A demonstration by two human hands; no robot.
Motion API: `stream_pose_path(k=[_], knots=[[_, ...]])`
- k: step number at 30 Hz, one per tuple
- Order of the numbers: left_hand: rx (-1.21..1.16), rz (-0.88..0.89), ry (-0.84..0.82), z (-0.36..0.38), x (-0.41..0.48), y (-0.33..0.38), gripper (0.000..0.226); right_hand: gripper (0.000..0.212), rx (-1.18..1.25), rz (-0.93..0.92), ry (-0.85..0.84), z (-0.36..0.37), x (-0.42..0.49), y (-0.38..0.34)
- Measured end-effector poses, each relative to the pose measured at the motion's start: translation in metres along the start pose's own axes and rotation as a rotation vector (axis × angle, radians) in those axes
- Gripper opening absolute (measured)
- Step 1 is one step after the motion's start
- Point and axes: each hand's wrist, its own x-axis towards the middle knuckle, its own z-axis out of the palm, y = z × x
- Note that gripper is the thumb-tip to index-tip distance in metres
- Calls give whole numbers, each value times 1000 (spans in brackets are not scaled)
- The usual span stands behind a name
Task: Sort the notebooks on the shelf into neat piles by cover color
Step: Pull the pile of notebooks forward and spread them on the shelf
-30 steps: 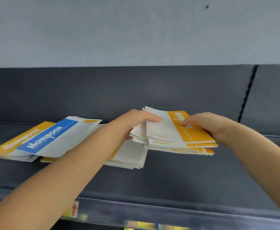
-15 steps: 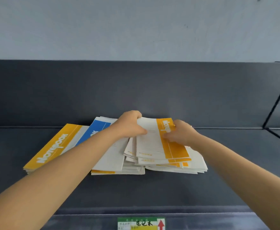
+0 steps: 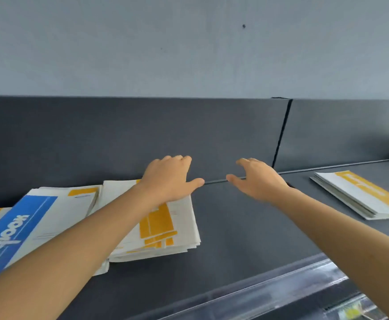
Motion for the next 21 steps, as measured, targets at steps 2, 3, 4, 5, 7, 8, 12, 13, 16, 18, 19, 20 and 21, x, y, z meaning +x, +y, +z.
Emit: stream_pose_path(k=[2,3,4,5,7,8,12,13,16,18,19,20,21], knots=[[18,47,27,6,21,46,66,58,-48,45,10,-17,2,49],[13,65,26,9,32,72,67,57,-72,70,10,-25,3,77],[11,85,25,14,43,99,68,57,-93,97,5,-33,6,107],[18,106,27,20,54,129,69,56,-114,120,-1,-39,8,140],[32,125,33,34,78,189,70,54,-130,160,-16,-48,16,210],[22,113,27,43,89,218,70,53,-117,189,-22,-51,19,245],[-118,-25,-102,78,132,324,72,39,-37,335,-93,-58,36,371],[-177,-65,-157,84,141,345,75,38,-19,376,-126,-57,39,395],[-357,-195,-273,97,161,390,82,38,126,457,-241,-54,50,444],[-428,-270,-275,98,171,410,76,35,410,520,-281,-53,56,457],[-484,-318,-277,99,176,417,70,35,534,551,-301,-54,57,458],[-570,-366,-280,100,180,422,64,39,620,569,-323,-55,58,456],[-682,-427,-289,102,184,426,59,43,667,567,-342,-55,59,456]])
